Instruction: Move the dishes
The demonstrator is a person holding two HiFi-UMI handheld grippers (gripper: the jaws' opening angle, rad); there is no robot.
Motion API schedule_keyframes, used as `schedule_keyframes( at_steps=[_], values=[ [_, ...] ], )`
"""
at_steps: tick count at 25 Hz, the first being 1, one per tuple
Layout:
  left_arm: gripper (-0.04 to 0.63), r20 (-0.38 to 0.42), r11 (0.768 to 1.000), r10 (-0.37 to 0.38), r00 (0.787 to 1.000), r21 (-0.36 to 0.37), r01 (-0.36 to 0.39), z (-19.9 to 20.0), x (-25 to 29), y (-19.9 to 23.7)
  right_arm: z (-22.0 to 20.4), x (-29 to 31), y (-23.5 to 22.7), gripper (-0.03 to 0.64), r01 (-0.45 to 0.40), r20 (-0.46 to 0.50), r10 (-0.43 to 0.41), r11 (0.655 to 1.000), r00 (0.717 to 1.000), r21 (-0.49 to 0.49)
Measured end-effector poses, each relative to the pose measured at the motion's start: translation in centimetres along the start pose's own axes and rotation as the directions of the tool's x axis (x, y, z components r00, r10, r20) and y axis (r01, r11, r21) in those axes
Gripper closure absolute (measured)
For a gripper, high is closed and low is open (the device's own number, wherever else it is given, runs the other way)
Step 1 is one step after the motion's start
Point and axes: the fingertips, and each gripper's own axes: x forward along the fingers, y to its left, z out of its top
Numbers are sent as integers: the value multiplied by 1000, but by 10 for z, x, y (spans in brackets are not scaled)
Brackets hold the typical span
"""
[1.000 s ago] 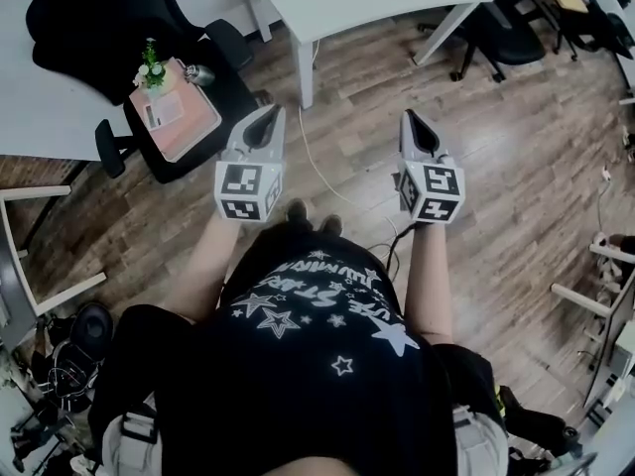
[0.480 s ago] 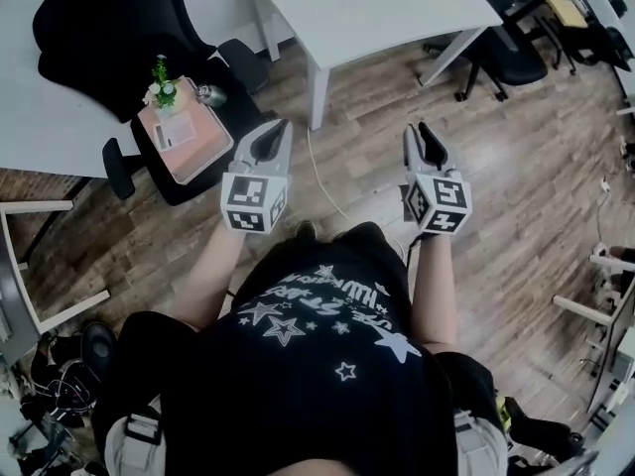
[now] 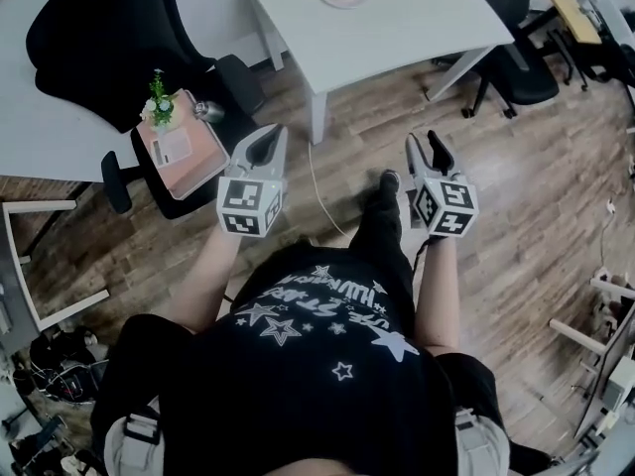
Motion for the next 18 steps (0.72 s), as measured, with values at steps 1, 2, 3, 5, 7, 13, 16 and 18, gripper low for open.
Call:
schedule_keyframes(
  at_steps=[1, 2, 3, 5, 7, 13, 16, 18],
  values=[
    [584, -8, 1000, 15, 1000, 2, -15, 0, 11, 1, 1, 13, -11, 434, -14, -2, 14, 1000, 1000, -5],
    [584, -14, 999, 32, 999, 4, -32, 0, 24, 2, 3, 27, -24, 434, -30, -3, 30, 999, 1000, -12],
    [584, -21, 999, 54, 998, 6, -54, 3, 38, 3, 6, 43, -37, 434, -48, -4, 48, 999, 999, -21],
    [584, -34, 994, 113, 993, 8, -113, 9, 67, 4, 16, 80, -65, 434, -96, -8, 96, 995, 995, -39],
    [584, -47, 982, 187, 981, 2, -187, 18, 95, 6, 28, 119, -91, 434, -155, -16, 155, 986, 988, -57],
    [584, -64, 934, 355, 933, -21, -357, 51, 171, -10, 69, 200, -150, 434, -351, -54, 347, 929, 936, -115],
    [584, -70, 905, 420, 905, -40, -423, 64, 201, -21, 81, 234, -171, 434, -436, -83, 428, 889, 900, -141],
    [584, -77, 885, 457, 886, -55, -462, 71, 215, -28, 87, 252, -177, 434, -486, -97, 477, 862, 874, -146]
  ],
)
